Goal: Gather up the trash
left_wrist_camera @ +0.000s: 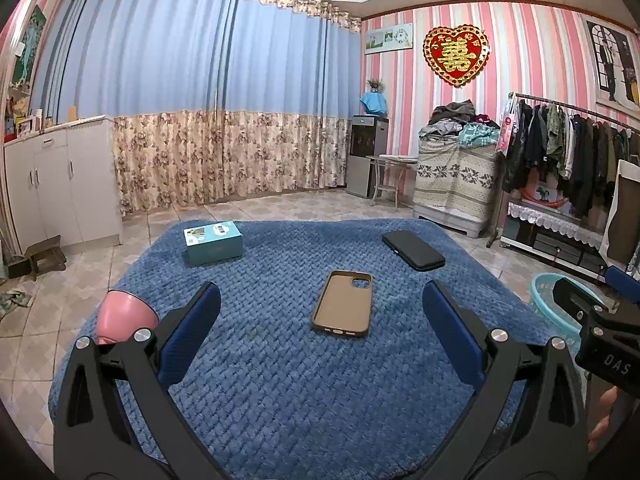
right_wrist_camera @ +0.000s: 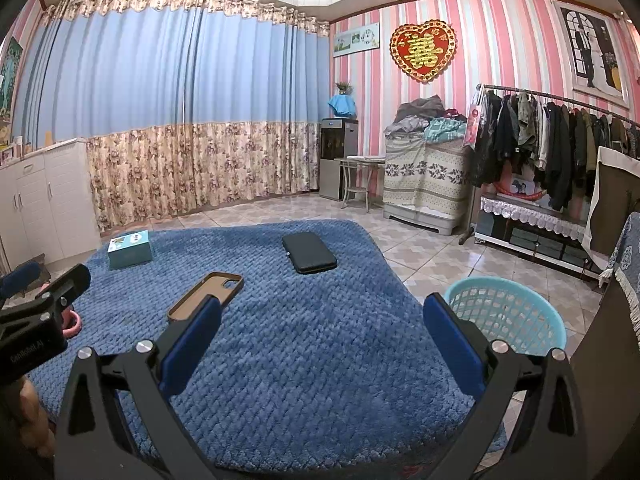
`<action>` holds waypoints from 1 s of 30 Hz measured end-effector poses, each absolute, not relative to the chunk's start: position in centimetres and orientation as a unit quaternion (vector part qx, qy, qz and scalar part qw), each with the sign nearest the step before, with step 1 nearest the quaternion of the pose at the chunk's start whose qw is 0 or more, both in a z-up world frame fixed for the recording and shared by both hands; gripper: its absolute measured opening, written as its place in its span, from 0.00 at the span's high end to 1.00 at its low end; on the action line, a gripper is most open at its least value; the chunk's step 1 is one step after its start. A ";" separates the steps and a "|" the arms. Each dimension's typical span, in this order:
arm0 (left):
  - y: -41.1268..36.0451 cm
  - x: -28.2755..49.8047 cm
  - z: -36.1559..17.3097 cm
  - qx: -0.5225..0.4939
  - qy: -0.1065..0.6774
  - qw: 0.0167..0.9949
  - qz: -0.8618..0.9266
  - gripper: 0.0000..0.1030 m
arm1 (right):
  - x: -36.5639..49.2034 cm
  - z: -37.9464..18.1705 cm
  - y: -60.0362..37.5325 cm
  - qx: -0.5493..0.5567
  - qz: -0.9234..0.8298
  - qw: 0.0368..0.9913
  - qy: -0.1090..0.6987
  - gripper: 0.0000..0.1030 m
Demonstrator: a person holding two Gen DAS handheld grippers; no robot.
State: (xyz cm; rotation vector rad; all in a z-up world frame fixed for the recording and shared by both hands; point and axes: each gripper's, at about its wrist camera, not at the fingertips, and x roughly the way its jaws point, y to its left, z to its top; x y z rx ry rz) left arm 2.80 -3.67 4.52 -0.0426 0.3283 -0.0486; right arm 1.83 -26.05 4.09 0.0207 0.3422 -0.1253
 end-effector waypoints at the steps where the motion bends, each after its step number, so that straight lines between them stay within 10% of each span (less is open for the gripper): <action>1: -3.7 2.8 4.5 -0.021 0.164 0.986 -0.024 0.05 | 1.8 4.0 -26.0 0.009 -0.063 0.983 0.170 0.04; 30: -3.7 2.7 4.5 -0.019 0.165 0.986 -0.026 0.05 | 1.7 3.9 -26.2 0.009 -0.064 0.984 0.169 0.04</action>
